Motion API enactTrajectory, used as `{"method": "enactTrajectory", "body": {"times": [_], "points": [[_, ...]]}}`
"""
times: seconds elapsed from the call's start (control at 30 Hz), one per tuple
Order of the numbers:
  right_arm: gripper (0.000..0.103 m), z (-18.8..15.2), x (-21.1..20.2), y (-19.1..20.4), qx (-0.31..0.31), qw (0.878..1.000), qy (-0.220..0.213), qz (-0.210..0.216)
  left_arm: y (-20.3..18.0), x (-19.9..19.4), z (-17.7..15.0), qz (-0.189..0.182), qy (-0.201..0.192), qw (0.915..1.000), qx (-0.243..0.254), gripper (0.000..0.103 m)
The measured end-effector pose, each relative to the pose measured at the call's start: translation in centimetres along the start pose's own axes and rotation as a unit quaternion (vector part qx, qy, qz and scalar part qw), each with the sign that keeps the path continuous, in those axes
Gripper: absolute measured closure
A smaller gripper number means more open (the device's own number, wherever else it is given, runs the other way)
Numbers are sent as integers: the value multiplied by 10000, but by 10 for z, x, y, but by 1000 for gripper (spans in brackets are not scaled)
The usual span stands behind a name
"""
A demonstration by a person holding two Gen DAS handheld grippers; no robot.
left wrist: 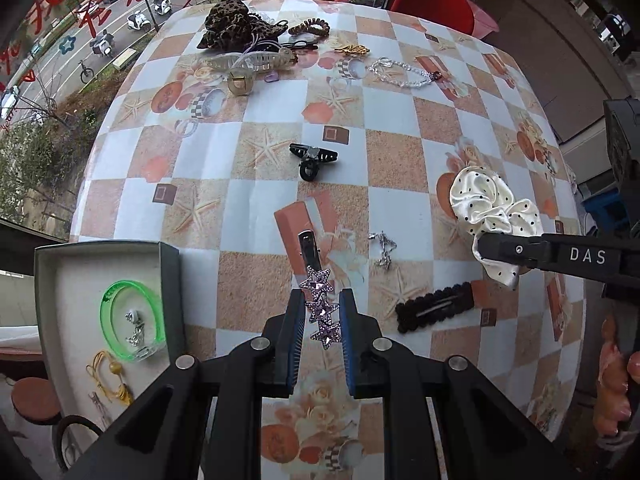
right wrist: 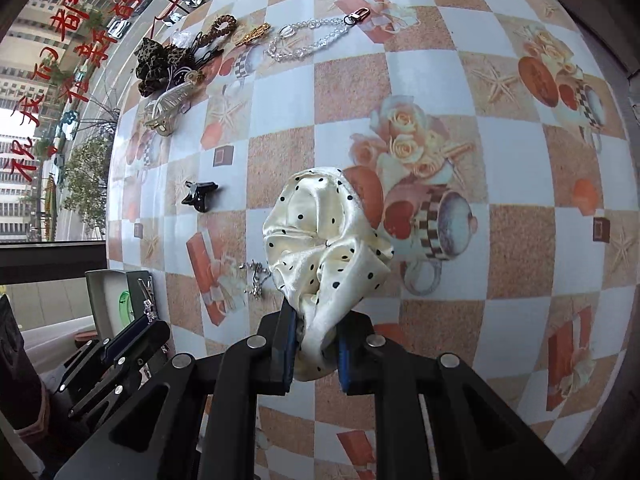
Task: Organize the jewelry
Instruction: 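Carry the star clip and scrunchie over the white box with both grippers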
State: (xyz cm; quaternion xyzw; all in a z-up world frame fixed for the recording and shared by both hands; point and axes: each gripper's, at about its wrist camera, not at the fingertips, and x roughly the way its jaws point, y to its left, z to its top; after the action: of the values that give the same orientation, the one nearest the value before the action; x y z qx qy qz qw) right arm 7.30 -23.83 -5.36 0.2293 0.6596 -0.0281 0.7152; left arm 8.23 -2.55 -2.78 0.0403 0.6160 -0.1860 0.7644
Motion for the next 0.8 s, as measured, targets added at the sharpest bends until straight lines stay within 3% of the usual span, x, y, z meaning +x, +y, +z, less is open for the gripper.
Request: {"method": "enactTrajectory", "body": {"times": [0.27, 0.8], "points": [[85, -29, -1, 17, -97, 9998, 120, -86, 12, -22, -39, 56, -43, 9999, 144, 83], [85, -58, 14, 99, -895, 9952, 379, -138, 81, -42, -100, 210, -9, 9988, -440, 83]]}}
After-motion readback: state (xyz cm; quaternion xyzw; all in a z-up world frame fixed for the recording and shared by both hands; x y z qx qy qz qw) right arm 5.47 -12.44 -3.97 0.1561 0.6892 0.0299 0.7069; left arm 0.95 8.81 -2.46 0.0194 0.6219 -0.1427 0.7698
